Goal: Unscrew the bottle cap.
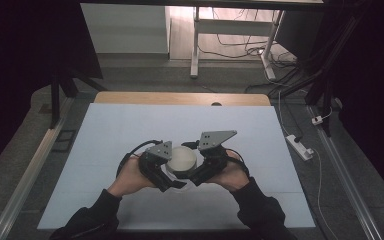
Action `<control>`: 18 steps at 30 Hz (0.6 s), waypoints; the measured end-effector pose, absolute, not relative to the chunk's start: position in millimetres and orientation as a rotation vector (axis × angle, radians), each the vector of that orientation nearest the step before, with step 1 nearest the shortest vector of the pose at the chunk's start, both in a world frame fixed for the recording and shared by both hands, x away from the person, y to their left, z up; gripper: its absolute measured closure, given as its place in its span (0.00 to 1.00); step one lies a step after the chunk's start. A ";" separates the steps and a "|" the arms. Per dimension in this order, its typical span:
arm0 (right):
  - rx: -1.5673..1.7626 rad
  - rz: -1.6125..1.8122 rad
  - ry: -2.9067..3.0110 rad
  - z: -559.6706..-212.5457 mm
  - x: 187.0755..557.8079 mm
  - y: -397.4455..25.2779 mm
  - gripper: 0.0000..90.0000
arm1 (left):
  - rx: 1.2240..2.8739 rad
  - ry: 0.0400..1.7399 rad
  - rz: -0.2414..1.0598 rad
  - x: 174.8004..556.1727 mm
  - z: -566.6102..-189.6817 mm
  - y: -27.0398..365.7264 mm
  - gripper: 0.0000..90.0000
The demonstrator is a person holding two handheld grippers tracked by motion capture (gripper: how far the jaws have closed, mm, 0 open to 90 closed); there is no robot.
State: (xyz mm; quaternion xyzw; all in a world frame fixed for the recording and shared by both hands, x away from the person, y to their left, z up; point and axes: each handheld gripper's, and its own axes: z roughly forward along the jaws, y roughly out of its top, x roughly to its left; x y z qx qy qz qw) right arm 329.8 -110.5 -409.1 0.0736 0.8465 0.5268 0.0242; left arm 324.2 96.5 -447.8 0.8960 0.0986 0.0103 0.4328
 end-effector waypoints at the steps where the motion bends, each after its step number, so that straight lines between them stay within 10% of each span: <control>1: 0.228 1.633 2.619 -408.9 329.7 -110.4 0.08 | 2.232 0.249 0.028 324.3 -447.9 96.8 0.09; 18: 0.256 1.618 2.589 -404.4 329.1 -116.7 0.08 | 2.236 0.310 0.067 329.3 -451.0 102.1 0.09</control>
